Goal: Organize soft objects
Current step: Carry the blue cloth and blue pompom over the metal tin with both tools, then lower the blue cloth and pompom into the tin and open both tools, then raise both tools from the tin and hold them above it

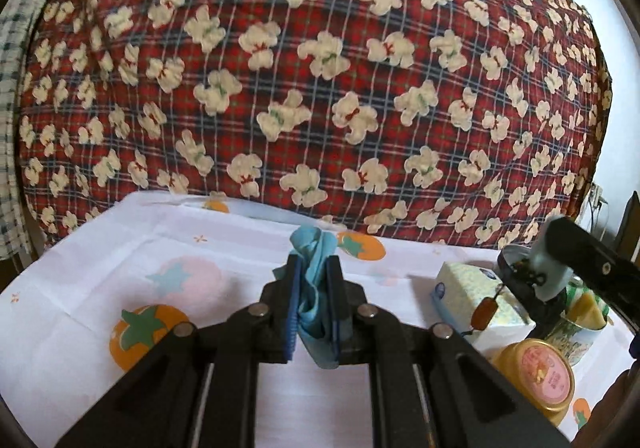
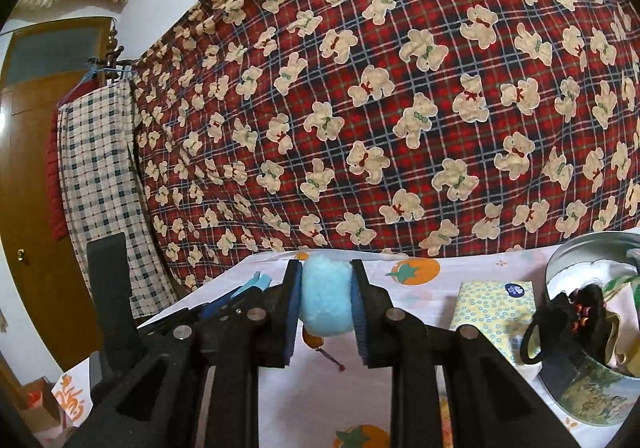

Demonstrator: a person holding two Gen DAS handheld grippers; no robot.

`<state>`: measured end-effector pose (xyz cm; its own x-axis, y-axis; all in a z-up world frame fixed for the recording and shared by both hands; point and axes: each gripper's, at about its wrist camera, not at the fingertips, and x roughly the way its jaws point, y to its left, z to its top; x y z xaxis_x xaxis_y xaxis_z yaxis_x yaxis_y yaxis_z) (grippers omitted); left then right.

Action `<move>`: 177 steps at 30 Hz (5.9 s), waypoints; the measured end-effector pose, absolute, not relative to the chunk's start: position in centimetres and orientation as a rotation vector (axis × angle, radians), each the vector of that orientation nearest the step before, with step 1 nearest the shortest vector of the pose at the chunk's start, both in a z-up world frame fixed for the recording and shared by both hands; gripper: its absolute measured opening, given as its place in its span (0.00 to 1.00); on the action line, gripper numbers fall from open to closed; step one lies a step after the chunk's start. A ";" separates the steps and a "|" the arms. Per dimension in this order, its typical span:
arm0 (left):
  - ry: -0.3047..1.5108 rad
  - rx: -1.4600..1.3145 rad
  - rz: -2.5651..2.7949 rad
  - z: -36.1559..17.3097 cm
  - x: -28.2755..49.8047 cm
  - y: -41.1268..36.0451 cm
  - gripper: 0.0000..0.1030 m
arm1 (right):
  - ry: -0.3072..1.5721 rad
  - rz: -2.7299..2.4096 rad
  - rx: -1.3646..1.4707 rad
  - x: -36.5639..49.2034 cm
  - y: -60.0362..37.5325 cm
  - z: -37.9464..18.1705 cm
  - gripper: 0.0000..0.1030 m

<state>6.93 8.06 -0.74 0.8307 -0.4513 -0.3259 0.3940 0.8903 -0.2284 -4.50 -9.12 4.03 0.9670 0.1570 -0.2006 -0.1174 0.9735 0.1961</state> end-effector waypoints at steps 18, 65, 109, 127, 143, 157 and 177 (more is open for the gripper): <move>0.302 -0.213 -0.417 0.7 0.6 3.0 0.10 | 0.158 0.065 0.199 -8.7 -16.2 4.4 0.25; 0.385 -0.053 -0.634 2.9 -3.7 -26.4 0.10 | 0.271 -0.375 0.179 -9.3 -40.6 4.1 0.25; 0.383 0.030 -0.467 1.8 -3.4 -27.1 1.00 | 0.252 -0.367 0.180 -9.5 -40.1 3.7 0.85; 0.350 0.013 -0.441 1.6 -5.1 -24.1 1.00 | 0.166 -0.410 0.236 -11.5 -39.7 3.0 0.85; 0.293 0.018 -0.404 1.3 -6.6 -21.9 1.00 | 0.119 -0.435 0.166 -13.9 -36.6 2.9 0.85; 0.262 0.013 -0.402 1.4 -7.8 -20.8 1.00 | 0.086 -0.466 0.110 -16.0 -35.2 3.1 0.86; 0.211 0.016 -0.386 1.7 -9.3 -19.9 1.00 | -0.006 -0.499 0.045 -18.5 -33.2 3.5 0.93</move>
<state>-9.30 -19.93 1.73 0.9046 -0.3722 -0.2076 0.3755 0.9265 -0.0251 -18.51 -33.21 3.47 0.8783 -0.4782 -0.0048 0.4779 0.8773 0.0445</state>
